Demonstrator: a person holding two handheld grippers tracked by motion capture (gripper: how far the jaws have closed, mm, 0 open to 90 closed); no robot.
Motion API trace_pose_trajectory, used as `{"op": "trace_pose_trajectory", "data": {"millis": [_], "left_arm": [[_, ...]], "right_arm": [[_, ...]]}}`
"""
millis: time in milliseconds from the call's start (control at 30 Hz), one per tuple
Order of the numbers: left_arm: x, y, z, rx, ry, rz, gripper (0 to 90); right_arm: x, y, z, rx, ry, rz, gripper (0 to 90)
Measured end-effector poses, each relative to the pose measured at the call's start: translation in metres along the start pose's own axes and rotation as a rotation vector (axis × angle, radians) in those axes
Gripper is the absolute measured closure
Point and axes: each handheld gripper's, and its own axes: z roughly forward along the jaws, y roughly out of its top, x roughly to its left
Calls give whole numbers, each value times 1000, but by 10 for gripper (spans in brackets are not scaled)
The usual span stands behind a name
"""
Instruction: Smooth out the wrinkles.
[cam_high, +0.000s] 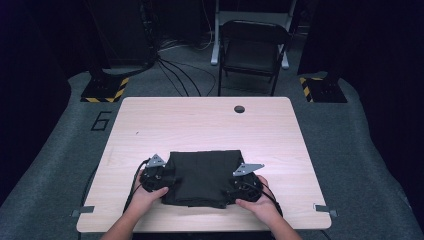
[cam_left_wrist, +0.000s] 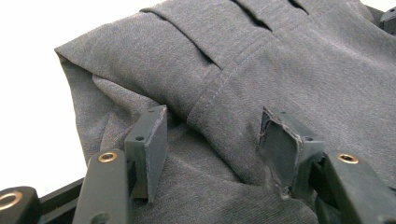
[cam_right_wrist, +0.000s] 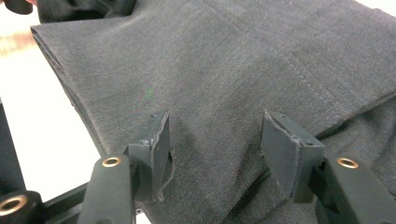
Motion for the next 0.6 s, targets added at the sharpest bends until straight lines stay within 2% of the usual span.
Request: {"op": "trace_pose_trajectory", "data": {"millis": [33,267,333,367,400,433,467,500,600], "left_arm": [[1,1,-1,2,0,12,419],[-1,2,-6,-29,14,7,416],[-2,2,-7,-30,7,3,414],[-1,3,-8,-26,9,15,413],[-2,2,-8,-33,16,5,413],[-2,3,-10,-29,12,22,413],[-3,3,-10,-33,8,9,413],[-2,4,-11,-31,12,28,412],[-5,4,-13,-38,14,12,411]], "right_arm": [[0,0,-1,-3,3,-2,420],[1,4,-6,-28,16,21,411],[0,4,-6,-35,17,8,410],[1,4,-6,-35,15,6,410],[1,4,-7,-35,13,6,410],[1,5,-7,-37,13,4,409],[1,5,-7,-40,13,3,409],[1,5,-7,-41,13,4,409],[1,5,-7,-41,12,3,408]]}}
